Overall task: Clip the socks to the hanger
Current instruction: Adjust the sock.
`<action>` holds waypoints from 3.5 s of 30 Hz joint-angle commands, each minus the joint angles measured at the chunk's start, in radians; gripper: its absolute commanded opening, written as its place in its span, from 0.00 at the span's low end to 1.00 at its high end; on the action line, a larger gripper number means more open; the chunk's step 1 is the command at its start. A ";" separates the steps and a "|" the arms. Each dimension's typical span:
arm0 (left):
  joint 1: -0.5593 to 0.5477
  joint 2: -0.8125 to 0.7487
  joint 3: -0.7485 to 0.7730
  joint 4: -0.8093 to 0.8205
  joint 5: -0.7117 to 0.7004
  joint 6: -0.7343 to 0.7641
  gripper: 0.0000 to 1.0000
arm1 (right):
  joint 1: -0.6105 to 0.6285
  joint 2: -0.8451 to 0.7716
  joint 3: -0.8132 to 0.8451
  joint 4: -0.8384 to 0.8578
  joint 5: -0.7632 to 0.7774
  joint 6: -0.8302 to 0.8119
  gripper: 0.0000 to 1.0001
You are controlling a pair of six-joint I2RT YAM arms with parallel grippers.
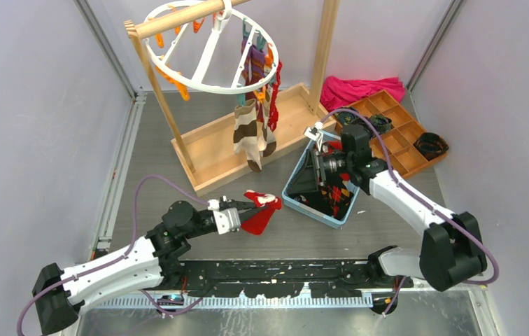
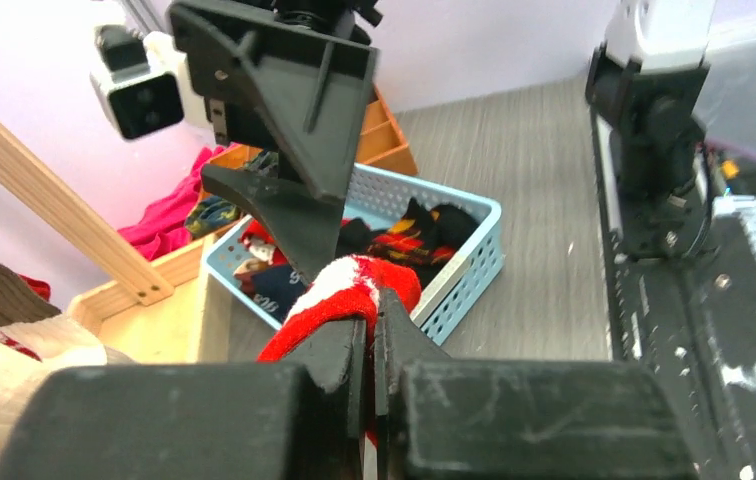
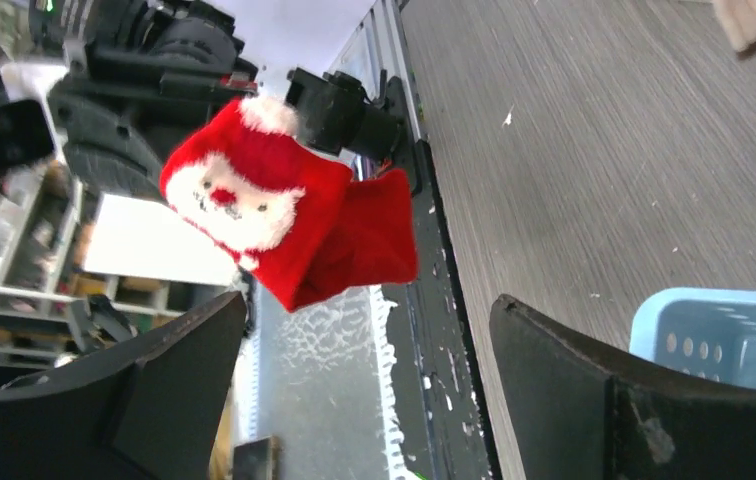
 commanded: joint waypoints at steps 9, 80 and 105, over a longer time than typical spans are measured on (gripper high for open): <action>-0.035 0.159 0.019 0.121 0.007 0.240 0.00 | 0.063 0.074 -0.083 0.751 0.009 0.654 0.97; -0.044 0.158 -0.016 0.206 -0.035 0.243 0.00 | 0.144 0.073 0.019 0.262 -0.059 0.226 0.47; -0.043 0.192 -0.002 0.226 -0.106 0.248 0.00 | 0.154 0.071 0.031 0.259 -0.086 0.215 0.15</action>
